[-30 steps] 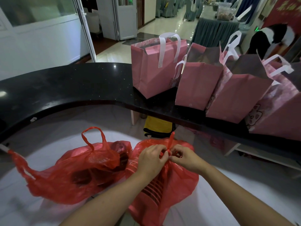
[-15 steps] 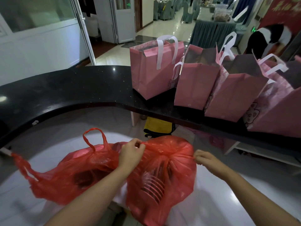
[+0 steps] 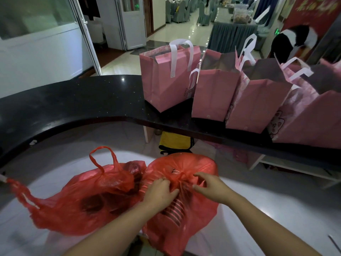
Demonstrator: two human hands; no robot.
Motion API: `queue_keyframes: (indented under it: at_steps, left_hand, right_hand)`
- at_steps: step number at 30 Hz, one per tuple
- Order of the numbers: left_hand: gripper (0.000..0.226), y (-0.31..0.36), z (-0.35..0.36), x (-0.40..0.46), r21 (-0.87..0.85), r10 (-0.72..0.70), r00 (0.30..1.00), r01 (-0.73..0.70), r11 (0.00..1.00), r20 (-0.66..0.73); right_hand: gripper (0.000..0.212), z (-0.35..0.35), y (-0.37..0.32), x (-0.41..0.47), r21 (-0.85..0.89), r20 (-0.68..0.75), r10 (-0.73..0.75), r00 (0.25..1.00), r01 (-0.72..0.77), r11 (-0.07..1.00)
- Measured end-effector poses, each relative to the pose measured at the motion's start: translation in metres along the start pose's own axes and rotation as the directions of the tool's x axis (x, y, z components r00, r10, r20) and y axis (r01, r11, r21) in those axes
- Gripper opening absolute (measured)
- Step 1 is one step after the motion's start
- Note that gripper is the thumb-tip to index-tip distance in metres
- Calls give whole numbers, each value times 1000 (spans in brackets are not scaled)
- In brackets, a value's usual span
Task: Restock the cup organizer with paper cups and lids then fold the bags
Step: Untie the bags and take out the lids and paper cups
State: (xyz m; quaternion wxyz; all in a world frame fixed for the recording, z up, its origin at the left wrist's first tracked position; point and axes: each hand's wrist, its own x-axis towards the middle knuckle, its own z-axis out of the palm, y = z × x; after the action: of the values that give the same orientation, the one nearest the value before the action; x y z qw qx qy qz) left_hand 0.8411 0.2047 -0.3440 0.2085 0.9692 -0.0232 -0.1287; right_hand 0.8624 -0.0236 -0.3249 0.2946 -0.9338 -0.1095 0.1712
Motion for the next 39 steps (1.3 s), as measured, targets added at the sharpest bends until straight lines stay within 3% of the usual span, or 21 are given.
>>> queue_keyframes:
  at_steps: [2,3,5,7,9,11,13,15,18,20,26,31,36,39]
  left_hand:
    - [34,1,2,1,-21,24,999,-24,999,-23]
    - [32,0,3,1,-40,35,998,-37,999,-44]
    - [29,-2,5,1,-44,51,994,-55,997,-93]
    - [29,-5,9,0,-17,86,986,-89,996,-142]
    - [28,-10,13,-4,-15,116,979,-120,993,-169]
    - [22,-12,13,-8,-55,136,967,-151,987,-216]
    - [17,-14,10,-9,-156,112,961,-155,975,-254]
    - [17,-14,7,-9,-219,86,959,-149,964,-271]
    - [17,-9,9,-7,-249,115,950,-192,949,-291]
    - [17,2,12,-6,-254,167,944,-242,937,-285]
    - [18,51,22,7,-249,330,902,-400,882,-280]
    - [19,94,28,16,-289,373,876,-458,841,-305]
    - [14,122,23,38,-491,219,947,-311,814,-236]
    - [12,118,11,48,-606,110,962,-243,758,-248]
  right_hand:
    - [26,-2,-3,14,105,-202,-4,979,26,994]
    - [26,-6,-4,21,134,-311,6,951,37,990]
    - [51,-16,-2,35,92,-354,-15,935,50,994]
    - [87,-23,-1,49,-120,-126,-138,982,123,985]
    - [96,-21,-4,62,-296,147,-168,975,205,933]
    - [71,-14,-7,71,-358,271,-174,947,267,895]
    - [34,-8,-3,75,-346,258,-164,952,250,904]
    - [23,-8,6,69,-288,201,-87,976,144,947]
    - [30,-17,27,45,-161,111,19,994,0,987]
    - [34,-26,38,23,-93,41,52,998,-48,994]
    - [14,-72,65,-41,93,-168,186,968,-172,981]
    - [19,-86,90,-102,225,-87,317,944,-291,930]
    - [8,-85,116,-151,456,-129,344,930,-252,854]
    - [13,-87,141,-172,558,-321,513,796,-279,781]
